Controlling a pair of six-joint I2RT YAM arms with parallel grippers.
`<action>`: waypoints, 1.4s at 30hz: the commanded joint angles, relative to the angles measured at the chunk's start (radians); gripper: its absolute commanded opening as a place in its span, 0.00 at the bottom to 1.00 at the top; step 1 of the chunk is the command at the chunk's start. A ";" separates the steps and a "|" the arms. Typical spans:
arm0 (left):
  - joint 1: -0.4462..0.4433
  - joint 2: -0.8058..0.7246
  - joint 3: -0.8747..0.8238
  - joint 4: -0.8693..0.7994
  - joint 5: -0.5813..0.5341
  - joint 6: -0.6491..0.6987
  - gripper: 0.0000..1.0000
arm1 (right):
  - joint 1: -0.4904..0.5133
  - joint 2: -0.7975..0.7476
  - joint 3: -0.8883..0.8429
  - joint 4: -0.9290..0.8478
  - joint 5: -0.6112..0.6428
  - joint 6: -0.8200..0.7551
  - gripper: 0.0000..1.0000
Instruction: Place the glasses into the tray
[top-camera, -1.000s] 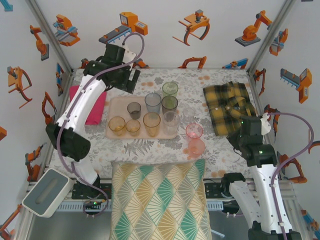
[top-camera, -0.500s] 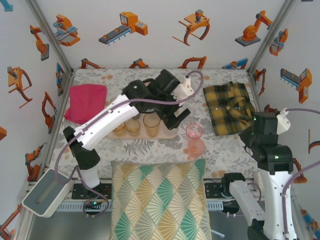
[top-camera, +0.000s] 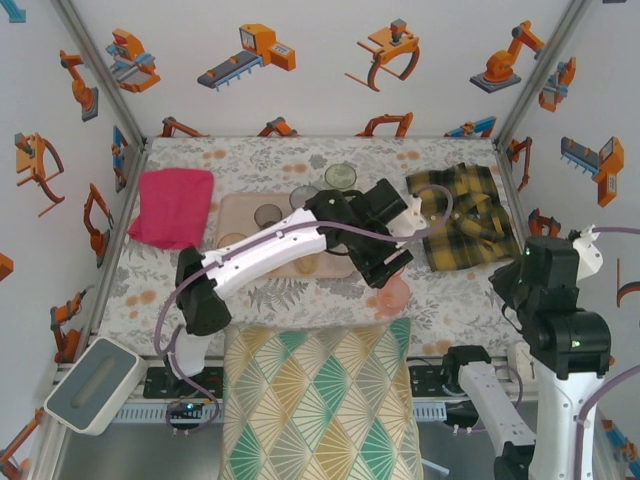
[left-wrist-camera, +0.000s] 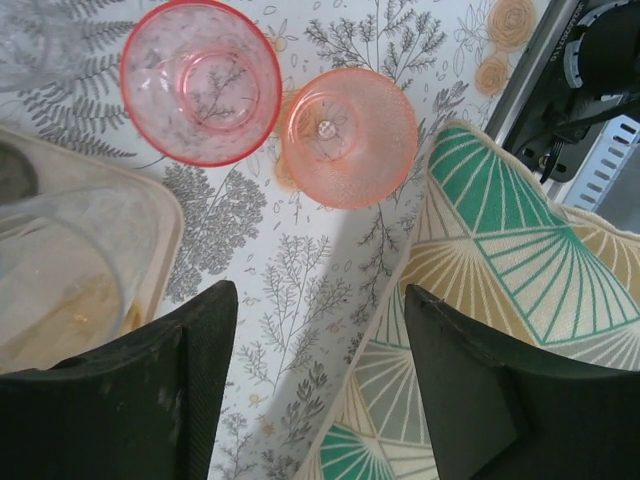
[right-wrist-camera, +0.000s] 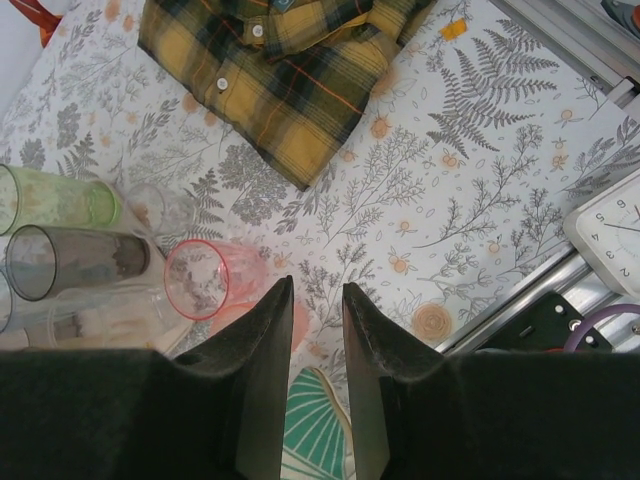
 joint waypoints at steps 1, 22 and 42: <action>-0.013 0.037 -0.007 0.020 0.015 -0.056 0.57 | -0.007 -0.024 0.001 -0.014 -0.013 -0.018 0.29; -0.032 0.184 0.053 0.035 -0.114 -0.103 0.46 | -0.007 -0.078 -0.039 -0.010 -0.027 -0.026 0.28; -0.032 0.237 0.054 0.010 -0.129 -0.112 0.33 | -0.007 -0.112 -0.100 0.016 -0.030 -0.031 0.28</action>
